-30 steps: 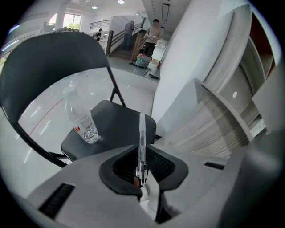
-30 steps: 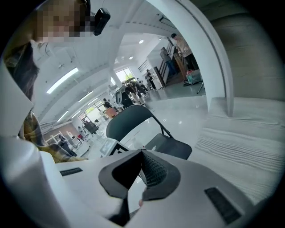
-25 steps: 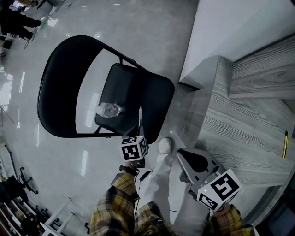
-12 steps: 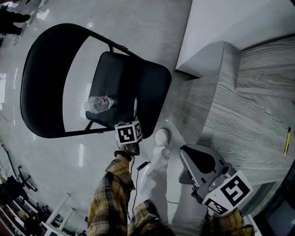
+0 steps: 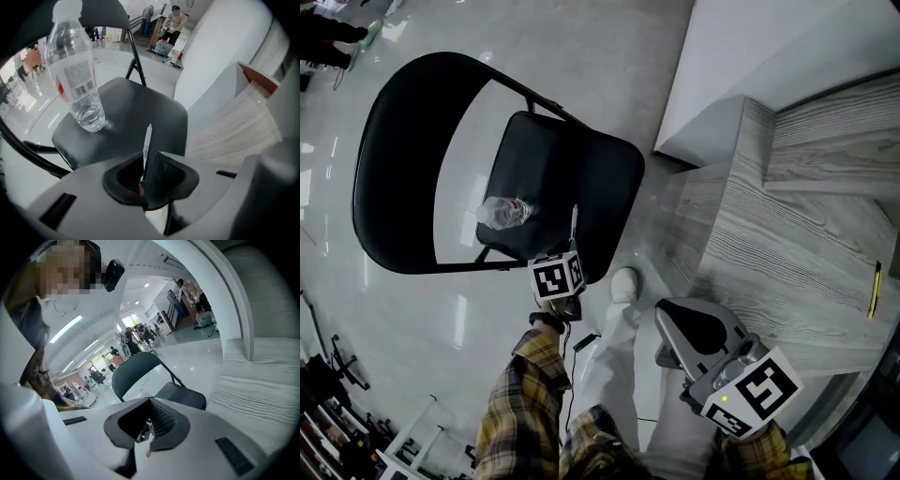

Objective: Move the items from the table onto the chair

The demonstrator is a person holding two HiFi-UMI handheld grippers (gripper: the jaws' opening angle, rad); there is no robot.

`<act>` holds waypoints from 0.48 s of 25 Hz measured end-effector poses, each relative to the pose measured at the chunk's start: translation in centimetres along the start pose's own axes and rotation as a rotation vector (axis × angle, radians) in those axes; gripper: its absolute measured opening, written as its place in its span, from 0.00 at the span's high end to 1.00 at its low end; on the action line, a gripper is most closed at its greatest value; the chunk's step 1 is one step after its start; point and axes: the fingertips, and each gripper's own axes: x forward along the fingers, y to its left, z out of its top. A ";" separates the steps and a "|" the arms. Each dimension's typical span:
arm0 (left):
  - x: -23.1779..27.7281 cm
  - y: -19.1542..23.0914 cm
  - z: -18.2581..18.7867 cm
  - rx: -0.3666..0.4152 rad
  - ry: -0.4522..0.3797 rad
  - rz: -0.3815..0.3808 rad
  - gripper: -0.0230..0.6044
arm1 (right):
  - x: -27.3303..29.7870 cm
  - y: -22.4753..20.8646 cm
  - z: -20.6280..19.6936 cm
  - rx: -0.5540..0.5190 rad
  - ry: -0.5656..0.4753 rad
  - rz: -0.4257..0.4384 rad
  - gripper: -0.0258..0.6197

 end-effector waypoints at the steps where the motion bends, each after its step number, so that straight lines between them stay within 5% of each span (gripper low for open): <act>1: -0.7 -0.4 0.6 0.008 -0.018 -0.004 0.85 | -0.3 0.1 0.3 -0.011 -0.004 -0.004 0.93; 7: -7.9 -4.8 4.7 0.068 -0.143 -0.048 0.85 | -3.6 2.1 3.5 -0.074 -0.049 -0.014 0.93; 12: -18.0 -10.0 7.7 0.092 -0.244 -0.090 0.95 | -9.1 5.3 7.7 -0.133 -0.107 -0.028 0.93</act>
